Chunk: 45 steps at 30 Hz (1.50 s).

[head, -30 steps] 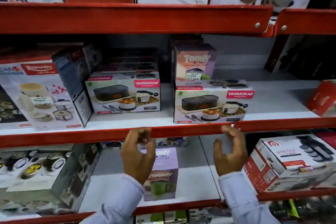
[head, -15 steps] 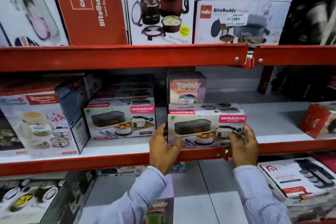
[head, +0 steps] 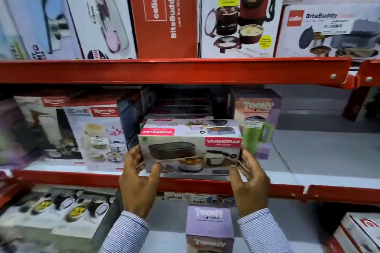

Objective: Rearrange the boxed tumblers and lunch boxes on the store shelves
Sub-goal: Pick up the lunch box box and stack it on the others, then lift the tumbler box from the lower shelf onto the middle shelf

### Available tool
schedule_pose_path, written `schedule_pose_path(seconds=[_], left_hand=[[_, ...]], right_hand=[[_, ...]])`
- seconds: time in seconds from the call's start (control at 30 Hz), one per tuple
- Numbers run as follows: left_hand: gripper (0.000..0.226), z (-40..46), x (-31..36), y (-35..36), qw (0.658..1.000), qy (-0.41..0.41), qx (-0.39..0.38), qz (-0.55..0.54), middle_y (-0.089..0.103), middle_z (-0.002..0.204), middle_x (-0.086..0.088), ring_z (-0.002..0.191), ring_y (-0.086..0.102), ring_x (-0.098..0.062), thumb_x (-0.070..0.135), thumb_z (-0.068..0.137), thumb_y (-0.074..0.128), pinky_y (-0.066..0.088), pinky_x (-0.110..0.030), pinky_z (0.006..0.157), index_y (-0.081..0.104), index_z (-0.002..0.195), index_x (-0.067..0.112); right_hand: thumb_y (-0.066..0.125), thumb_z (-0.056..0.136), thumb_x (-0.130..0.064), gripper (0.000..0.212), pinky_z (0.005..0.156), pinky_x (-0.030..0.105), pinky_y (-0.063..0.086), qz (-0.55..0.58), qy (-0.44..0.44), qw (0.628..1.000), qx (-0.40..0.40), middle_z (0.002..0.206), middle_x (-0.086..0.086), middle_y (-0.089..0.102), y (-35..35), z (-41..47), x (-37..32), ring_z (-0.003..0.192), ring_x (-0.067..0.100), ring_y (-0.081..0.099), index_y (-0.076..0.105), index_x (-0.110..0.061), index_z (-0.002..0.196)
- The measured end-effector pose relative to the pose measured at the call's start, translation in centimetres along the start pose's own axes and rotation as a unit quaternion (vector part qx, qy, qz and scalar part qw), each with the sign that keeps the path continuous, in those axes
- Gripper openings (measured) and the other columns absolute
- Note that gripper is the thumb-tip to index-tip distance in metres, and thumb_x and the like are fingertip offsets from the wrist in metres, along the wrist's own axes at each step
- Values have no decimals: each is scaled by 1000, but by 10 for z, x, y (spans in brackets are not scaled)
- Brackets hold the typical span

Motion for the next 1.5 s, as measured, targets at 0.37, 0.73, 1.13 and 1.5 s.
schedule_pose_path(seconds=[0.37,0.73,1.13,1.5], left_hand=[[70,30,-48,-21,995,-17,-44,85,59,138,-8,123,60,-29,37,79,75,53,-56,104,47,142,22],[72,32,-62,-21,996,-2,-51,79,54,142,-11,126,57,-30,42,80,70,56,-56,100,43,144,22],[45,-68,-121,-6,996,-16,-78,37,60,115,-6,104,64,-19,4,80,71,56,-34,87,56,118,23],[51,-146,-204,80,900,-203,-371,106,69,126,-6,98,70,-20,12,85,70,59,-16,71,46,126,31]], right_hand=[[67,81,-1,52,83,6,51,-19,30,997,-62,113,-1,69,45,-7,11,97,3,64,59,-12,131],[67,83,-1,52,69,-5,45,-11,6,996,-90,108,-24,59,49,-6,23,97,-6,59,58,-13,133],[68,85,-5,40,71,3,48,-90,25,995,47,77,-14,72,-51,-48,113,75,10,66,63,-45,83],[62,76,18,57,63,8,52,-110,255,922,-269,113,6,71,-10,-110,214,97,19,70,59,-28,109]])
Point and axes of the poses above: each hand's wrist, its own z-axis towards the middle knuckle, its own y-axis out of the palm, x = y × z, the point moved 5 cm from there along z, towards the middle knuckle
